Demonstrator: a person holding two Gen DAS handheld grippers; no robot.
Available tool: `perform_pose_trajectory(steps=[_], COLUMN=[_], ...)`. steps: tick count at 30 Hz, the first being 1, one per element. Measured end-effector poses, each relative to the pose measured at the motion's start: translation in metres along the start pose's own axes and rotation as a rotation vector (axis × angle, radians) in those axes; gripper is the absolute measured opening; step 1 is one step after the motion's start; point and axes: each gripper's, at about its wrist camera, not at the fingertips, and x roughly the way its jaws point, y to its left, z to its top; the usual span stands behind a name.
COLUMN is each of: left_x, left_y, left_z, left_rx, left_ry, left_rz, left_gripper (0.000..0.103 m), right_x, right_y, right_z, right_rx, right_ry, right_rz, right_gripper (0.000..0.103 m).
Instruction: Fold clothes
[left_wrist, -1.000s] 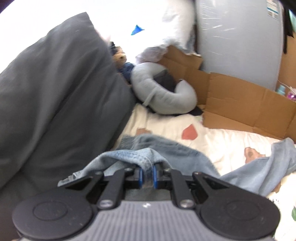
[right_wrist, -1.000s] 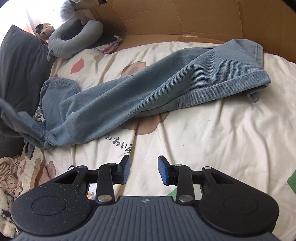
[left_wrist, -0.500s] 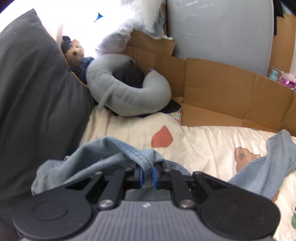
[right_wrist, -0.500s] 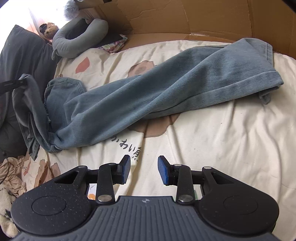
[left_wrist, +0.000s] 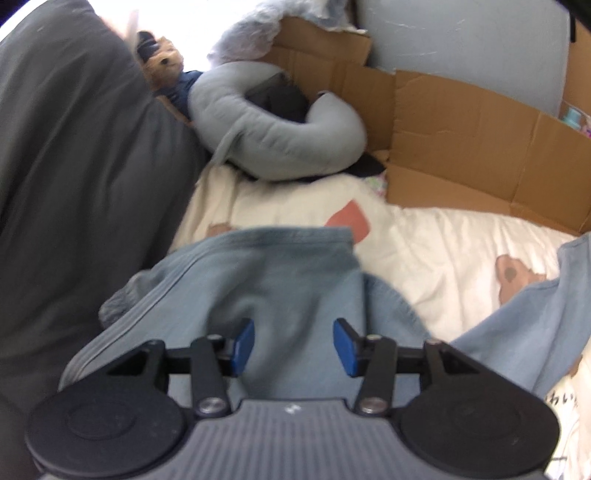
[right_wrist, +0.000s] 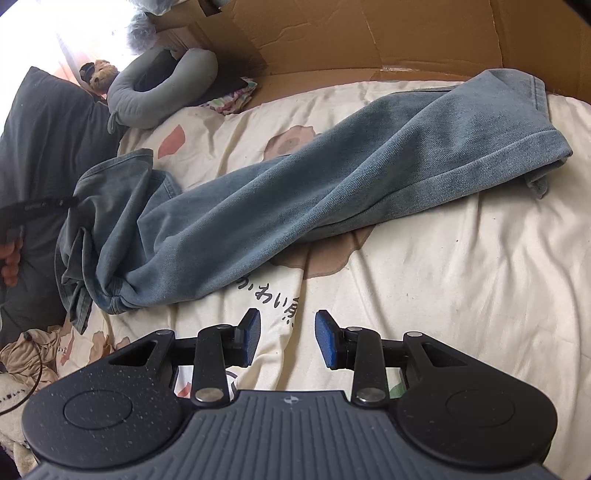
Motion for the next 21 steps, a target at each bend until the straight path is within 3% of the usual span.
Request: perform_pose_trajectory(steps=[9, 11, 18, 21], left_x=[-0.01, -0.012, -0.009, -0.009], left_y=[0.05, 0.059, 0.085, 0.091], left_z=[-0.038, -0.049, -0.096, -0.114], left_rx=[-0.064, -0.084, -0.169, -0.192], left_ry=[0.053, 0.059, 0.115, 0.125], left_rz=[0.099, 0.11, 0.132, 0.143], left_gripper=[0.06, 0.07, 0.071, 0.08], right_x=[0.003, 0.004, 0.007, 0.008], right_y=[0.007, 0.01, 0.024, 0.028], right_z=[-0.003, -0.003, -0.005, -0.007], right_rx=[-0.01, -0.018, -0.054, -0.071], right_ry=[0.015, 0.018, 0.027, 0.037], right_rz=[0.004, 0.002, 0.007, 0.011], right_gripper=[0.04, 0.04, 0.046, 0.047])
